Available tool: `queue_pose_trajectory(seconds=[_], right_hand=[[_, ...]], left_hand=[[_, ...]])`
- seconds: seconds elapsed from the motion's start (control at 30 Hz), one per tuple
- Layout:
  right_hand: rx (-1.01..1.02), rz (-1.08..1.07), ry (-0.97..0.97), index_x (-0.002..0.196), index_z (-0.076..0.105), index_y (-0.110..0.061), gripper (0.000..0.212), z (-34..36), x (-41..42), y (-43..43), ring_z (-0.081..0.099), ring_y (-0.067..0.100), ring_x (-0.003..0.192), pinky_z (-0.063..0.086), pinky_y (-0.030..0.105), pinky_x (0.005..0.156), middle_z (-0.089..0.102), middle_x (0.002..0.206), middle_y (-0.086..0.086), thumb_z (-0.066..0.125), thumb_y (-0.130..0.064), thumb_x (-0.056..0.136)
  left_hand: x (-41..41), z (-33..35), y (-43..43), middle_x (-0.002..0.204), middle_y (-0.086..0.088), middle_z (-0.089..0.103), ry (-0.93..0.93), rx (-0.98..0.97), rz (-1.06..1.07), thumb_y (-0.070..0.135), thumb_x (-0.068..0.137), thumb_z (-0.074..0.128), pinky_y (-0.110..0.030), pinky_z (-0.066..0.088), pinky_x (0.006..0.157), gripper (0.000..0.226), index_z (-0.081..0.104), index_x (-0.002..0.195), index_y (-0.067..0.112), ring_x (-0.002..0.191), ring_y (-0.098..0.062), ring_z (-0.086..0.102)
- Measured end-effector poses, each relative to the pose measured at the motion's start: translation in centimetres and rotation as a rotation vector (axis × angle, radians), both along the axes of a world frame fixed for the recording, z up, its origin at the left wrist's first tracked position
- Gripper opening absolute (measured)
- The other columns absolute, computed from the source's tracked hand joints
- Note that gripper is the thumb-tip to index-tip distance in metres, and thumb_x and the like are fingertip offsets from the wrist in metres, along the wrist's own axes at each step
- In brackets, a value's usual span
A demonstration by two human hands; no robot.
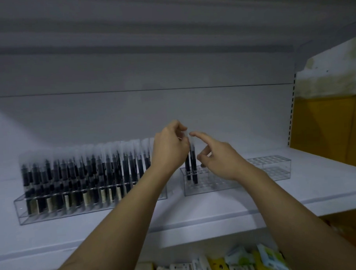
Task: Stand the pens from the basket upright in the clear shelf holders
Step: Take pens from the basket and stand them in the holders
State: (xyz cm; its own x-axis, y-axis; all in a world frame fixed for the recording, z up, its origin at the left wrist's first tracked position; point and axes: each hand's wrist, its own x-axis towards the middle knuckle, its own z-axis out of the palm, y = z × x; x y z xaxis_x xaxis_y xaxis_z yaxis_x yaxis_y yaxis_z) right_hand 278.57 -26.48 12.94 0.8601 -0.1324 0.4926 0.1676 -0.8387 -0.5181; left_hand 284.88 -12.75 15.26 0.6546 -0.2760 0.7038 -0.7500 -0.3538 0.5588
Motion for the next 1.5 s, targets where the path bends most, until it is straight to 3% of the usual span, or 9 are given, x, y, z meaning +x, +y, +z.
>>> queue_pose_trajectory(seconds=[0.23, 0.4, 0.6, 0.73, 0.77, 0.83, 0.93, 1.2, 1.5], right_hand=[[-0.014, -0.016, -0.005, 0.14, 0.028, -0.051, 0.065, -0.4, -0.1, 0.1, 0.065, 0.02, 0.083, 0.055, 0.039, 0.08, 0.067, 0.09, 0.004, 0.05, -0.012, 0.093], [-0.004, -0.071, -0.029, 0.14, 0.027, -0.054, 0.07, -0.8, -0.2, 0.5, 0.064, 0.021, 0.079, 0.055, 0.039, 0.08, 0.068, 0.083, 0.005, 0.05, -0.011, 0.09], [-0.007, -0.09, 0.022, 0.144, 0.021, -0.053, 0.074, -0.7, -0.5, 1.0, 0.063, 0.029, 0.075, 0.055, 0.043, 0.075, 0.067, 0.079, 0.012, 0.047, -0.011, 0.089], [0.014, -0.09, 0.063, 0.148, 0.018, -0.049, 0.075, -0.5, -1.0, 1.3, 0.063, 0.03, 0.078, 0.053, 0.04, 0.076, 0.066, 0.084, 0.014, 0.046, -0.008, 0.091], [0.021, -0.079, 0.069, 0.149, 0.016, -0.047, 0.076, -0.4, -1.1, 1.4, 0.064, 0.029, 0.082, 0.053, 0.039, 0.079, 0.067, 0.089, 0.014, 0.047, -0.008, 0.092], [0.063, -0.051, 0.085, 0.151, 0.01, -0.045, 0.08, -0.4, -1.6, 1.5, 0.063, 0.024, 0.091, 0.051, 0.032, 0.087, 0.066, 0.104, 0.011, 0.055, -0.013, 0.093], [0.094, -0.054, 0.077, 0.152, 0.005, -0.04, 0.089, -0.5, -2.5, 1.5, 0.057, 0.021, 0.11, 0.044, 0.028, 0.094, 0.054, 0.128, 0.008, 0.066, -0.025, 0.09], [-0.095, -0.119, -0.031, 0.148, 0.03, -0.03, 0.072, 0.5, -6.0, 2.2, 0.045, 0.019, 0.126, 0.037, 0.03, 0.104, 0.044, 0.14, 0.005, 0.068, -0.032, 0.088], [-0.228, -0.202, -0.068, 0.145, 0.033, -0.036, 0.069, -4.4, -13.4, 6.4, 0.043, 0.017, 0.124, 0.04, 0.032, 0.099, 0.04, 0.139, -0.005, 0.067, -0.041, 0.085]], left_hand=[[0.0, 0.3, -0.5, 0.094, 0.001, 0.057, 0.037, 0.016, 0.03, 0.012, 0.091, 0.059, -0.008, 0.03, 0.05, 0.015, 0.059, 0.106, 0.017, 0.067, 0.0, 0.048], [-0.6, 0.5, -0.2, 0.069, 0.001, 0.058, 0.08, 0.011, -0.016, 0.008, 0.091, 0.057, -0.011, 0.037, 0.041, 0.015, 0.057, 0.104, 0.016, 0.055, -0.008, 0.051], [-1.3, 0.4, 0.2, 0.072, 0.004, 0.052, 0.141, 0.081, -0.008, 0.009, 0.091, 0.059, -0.022, 0.045, 0.055, 0.015, 0.058, 0.106, 0.011, 0.061, -0.011, 0.052], [-1.4, -0.4, 0.0, 0.078, 0.006, 0.055, 0.127, 0.114, 0.014, 0.014, 0.095, 0.056, -0.012, 0.037, 0.048, 0.021, 0.057, 0.116, 0.013, 0.061, -0.003, 0.048], [-1.6, -0.4, -0.1, 0.088, 0.002, 0.06, 0.129, 0.139, 0.015, 0.015, 0.096, 0.056, -0.012, 0.039, 0.05, 0.026, 0.056, 0.122, 0.016, 0.064, -0.004, 0.05], [-1.9, -0.7, 0.1, 0.123, -0.007, 0.059, 0.13, 0.173, 0.012, 0.013, 0.094, 0.058, -0.02, 0.05, 0.072, 0.045, 0.047, 0.137, 0.02, 0.091, -0.012, 0.059], [-2.9, -1.5, 1.2, 0.145, -0.008, 0.04, 0.061, 0.18, 0.045, 0.015, 0.092, 0.061, -0.034, 0.038, 0.103, 0.064, 0.03, 0.148, 0.021, 0.129, -0.024, 0.041], [-5.6, -2.8, 4.9, 0.145, 0.0, 0.04, -0.107, 0.286, 0.07, 0.028, 0.092, 0.061, -0.033, 0.033, 0.108, 0.058, 0.036, 0.144, 0.022, 0.134, -0.019, 0.036], [-11.8, -8.6, 8.6, 0.134, -0.001, 0.049, -0.199, 0.378, 0.027, 0.036, 0.089, 0.061, -0.033, 0.036, 0.101, 0.047, 0.049, 0.133, 0.021, 0.124, -0.02, 0.042]])
